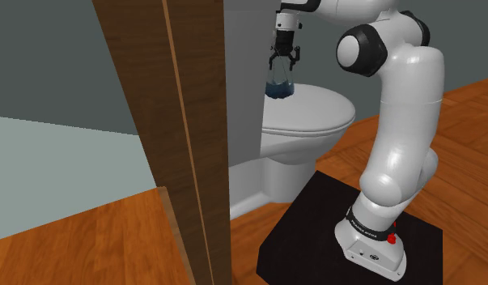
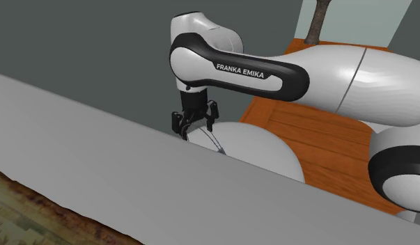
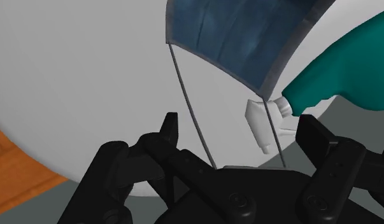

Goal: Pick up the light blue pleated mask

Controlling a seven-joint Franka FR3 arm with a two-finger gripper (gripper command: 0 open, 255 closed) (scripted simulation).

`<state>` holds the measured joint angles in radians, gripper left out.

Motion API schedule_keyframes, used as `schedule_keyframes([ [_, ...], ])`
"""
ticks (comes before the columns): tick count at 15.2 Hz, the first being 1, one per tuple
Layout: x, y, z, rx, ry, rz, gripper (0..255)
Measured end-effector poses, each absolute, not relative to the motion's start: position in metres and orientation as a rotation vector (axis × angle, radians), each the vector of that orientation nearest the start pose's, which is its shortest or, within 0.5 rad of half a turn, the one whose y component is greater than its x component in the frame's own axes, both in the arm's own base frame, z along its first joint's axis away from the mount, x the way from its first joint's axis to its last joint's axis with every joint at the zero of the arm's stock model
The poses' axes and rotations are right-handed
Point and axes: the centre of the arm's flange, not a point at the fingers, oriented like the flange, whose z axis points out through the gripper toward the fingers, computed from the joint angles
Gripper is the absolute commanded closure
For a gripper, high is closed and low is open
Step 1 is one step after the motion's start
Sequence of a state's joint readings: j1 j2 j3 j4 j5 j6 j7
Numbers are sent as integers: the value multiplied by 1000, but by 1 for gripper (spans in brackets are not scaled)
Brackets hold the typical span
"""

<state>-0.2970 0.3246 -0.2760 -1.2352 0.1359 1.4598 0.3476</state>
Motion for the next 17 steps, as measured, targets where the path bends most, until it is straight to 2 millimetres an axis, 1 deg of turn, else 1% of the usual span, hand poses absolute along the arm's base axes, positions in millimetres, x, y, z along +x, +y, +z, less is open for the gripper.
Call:
schedule_keyframes([
  [1,559,-307,579,-2773,1342,128,0],
  [2,559,-307,577,-2773,1343,128,255],
  [12,559,-306,574,-2774,1343,127,255],
  [17,559,-307,594,-2773,1343,127,255],
])
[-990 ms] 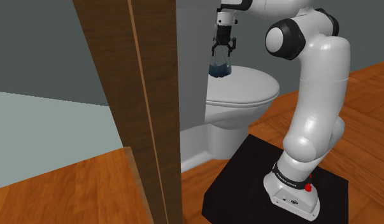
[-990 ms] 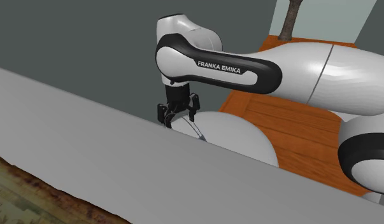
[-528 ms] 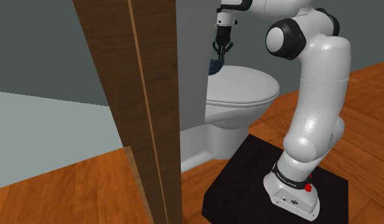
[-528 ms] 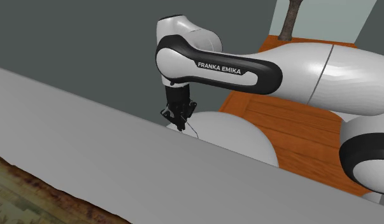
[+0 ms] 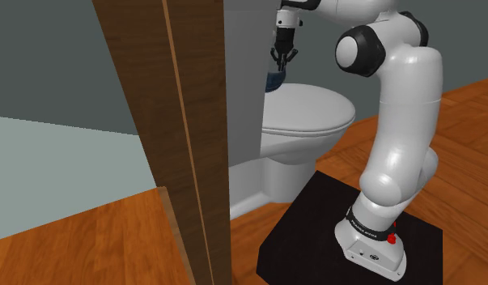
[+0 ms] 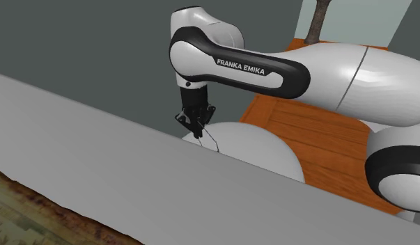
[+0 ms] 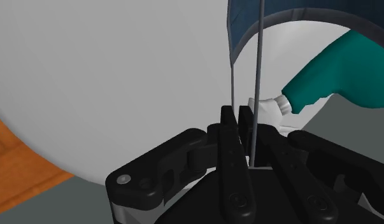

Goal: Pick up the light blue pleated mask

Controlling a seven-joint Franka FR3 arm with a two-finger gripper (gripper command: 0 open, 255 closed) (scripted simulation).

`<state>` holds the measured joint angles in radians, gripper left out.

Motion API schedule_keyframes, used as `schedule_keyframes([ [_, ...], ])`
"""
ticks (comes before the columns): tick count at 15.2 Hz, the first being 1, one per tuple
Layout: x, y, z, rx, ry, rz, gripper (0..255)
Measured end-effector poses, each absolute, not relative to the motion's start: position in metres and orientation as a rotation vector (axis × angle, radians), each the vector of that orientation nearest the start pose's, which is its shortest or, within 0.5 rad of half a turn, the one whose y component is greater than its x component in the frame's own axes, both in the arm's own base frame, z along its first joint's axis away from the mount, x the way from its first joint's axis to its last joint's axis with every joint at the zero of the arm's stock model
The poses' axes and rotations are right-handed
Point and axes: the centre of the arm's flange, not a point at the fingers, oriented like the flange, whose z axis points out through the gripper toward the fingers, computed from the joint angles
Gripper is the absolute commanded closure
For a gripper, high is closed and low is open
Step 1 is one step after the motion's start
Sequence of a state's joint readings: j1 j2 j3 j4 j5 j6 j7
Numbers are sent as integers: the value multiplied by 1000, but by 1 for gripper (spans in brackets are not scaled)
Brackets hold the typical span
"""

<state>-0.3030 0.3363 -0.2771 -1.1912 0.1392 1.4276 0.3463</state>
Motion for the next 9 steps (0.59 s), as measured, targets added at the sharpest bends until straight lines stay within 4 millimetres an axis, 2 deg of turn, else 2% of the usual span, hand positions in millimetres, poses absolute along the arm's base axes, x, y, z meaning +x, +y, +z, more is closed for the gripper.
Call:
schedule_keyframes([
  [9,558,-307,643,-2773,1343,127,255],
])
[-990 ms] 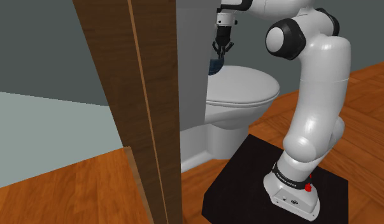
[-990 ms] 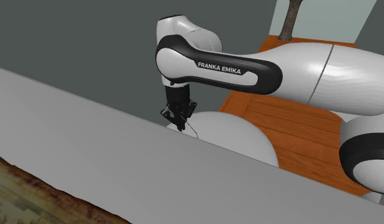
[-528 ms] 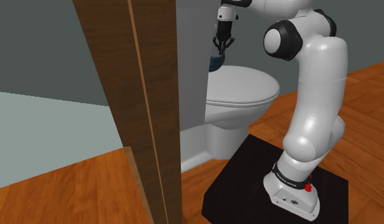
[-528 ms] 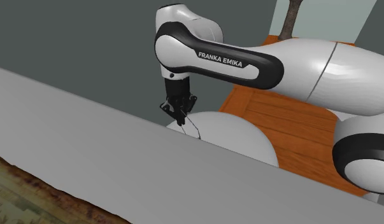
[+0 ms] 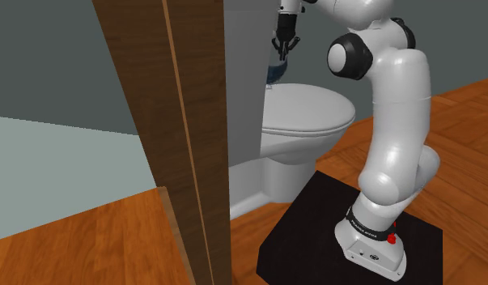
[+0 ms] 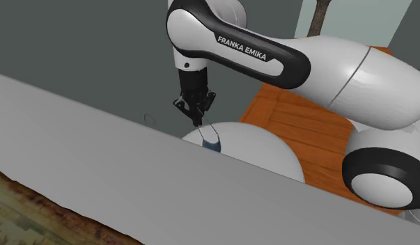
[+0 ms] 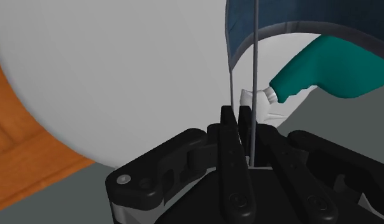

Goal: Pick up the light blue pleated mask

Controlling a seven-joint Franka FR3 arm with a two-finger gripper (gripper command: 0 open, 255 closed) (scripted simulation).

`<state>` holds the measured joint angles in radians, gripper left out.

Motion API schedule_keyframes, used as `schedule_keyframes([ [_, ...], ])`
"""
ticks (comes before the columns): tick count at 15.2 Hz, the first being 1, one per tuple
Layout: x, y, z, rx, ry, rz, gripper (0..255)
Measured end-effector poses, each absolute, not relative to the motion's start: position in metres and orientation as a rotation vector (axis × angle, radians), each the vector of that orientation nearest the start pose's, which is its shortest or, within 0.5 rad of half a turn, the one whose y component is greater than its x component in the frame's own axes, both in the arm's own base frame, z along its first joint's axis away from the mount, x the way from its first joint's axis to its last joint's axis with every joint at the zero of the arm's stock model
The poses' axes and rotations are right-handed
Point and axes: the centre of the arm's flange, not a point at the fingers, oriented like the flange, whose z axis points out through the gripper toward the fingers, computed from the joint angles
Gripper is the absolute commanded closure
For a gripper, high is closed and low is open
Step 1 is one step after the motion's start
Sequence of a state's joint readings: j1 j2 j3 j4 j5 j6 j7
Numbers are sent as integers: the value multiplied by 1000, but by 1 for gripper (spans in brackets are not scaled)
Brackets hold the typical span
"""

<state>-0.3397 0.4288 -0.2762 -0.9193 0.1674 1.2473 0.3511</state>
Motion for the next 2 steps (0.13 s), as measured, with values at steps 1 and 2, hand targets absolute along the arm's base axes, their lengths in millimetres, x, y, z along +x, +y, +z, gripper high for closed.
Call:
schedule_keyframes([
  [1,558,-307,649,-2773,1343,127,255],
  [2,558,-306,652,-2773,1343,127,255],
])
